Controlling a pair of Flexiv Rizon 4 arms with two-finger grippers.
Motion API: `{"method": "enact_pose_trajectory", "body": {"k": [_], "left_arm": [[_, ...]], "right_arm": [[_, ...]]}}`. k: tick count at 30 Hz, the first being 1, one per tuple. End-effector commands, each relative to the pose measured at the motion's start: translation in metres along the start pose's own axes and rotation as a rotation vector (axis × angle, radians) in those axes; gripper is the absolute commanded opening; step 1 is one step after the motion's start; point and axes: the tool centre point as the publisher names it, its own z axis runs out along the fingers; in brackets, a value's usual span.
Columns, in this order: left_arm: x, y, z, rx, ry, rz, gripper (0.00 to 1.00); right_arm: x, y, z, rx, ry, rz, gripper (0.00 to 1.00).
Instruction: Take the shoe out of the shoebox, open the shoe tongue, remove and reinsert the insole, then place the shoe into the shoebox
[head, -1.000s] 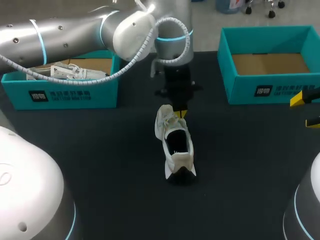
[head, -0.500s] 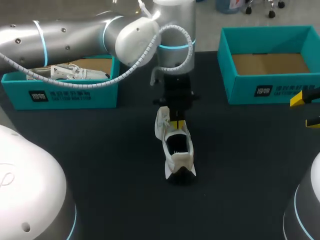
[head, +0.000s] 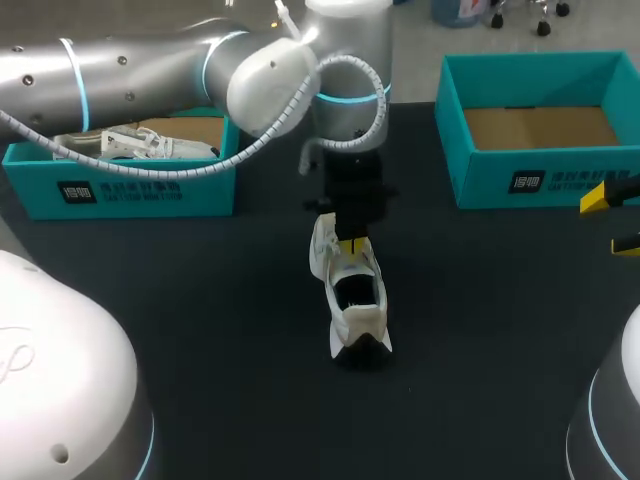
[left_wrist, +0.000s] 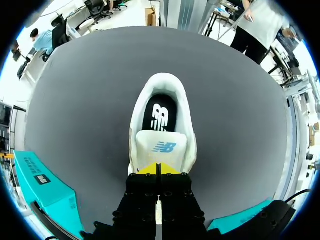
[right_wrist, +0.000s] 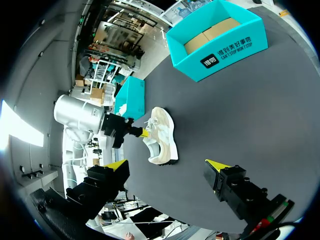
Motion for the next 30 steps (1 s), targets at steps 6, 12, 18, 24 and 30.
{"method": "enact_pose_trajectory", "body": {"k": [6, 12, 18, 24, 30], "left_arm": [[0.007, -0.012, 0.016, 0.012, -0.084, -0.075, 0.0], [0.011, -0.02, 0.011, 0.001, -0.094, -0.116, 0.0], [0.018, -0.029, -0.011, -0.061, -0.089, -0.207, 0.0], [0.018, -0.029, -0.011, -0.061, -0.089, -0.207, 0.0], [0.018, -0.029, -0.011, -0.061, -0.089, -0.207, 0.0]], "right_arm": [[0.0, -0.001, 0.0, -0.002, -0.003, 0.001, 1.0], [0.0, -0.001, 0.0, -0.002, -0.003, 0.001, 1.0], [0.0, -0.001, 0.0, -0.002, -0.003, 0.001, 1.0], [0.0, -0.001, 0.0, -0.002, -0.003, 0.001, 1.0], [0.0, -0.001, 0.0, -0.002, -0.003, 0.001, 1.0]]}}
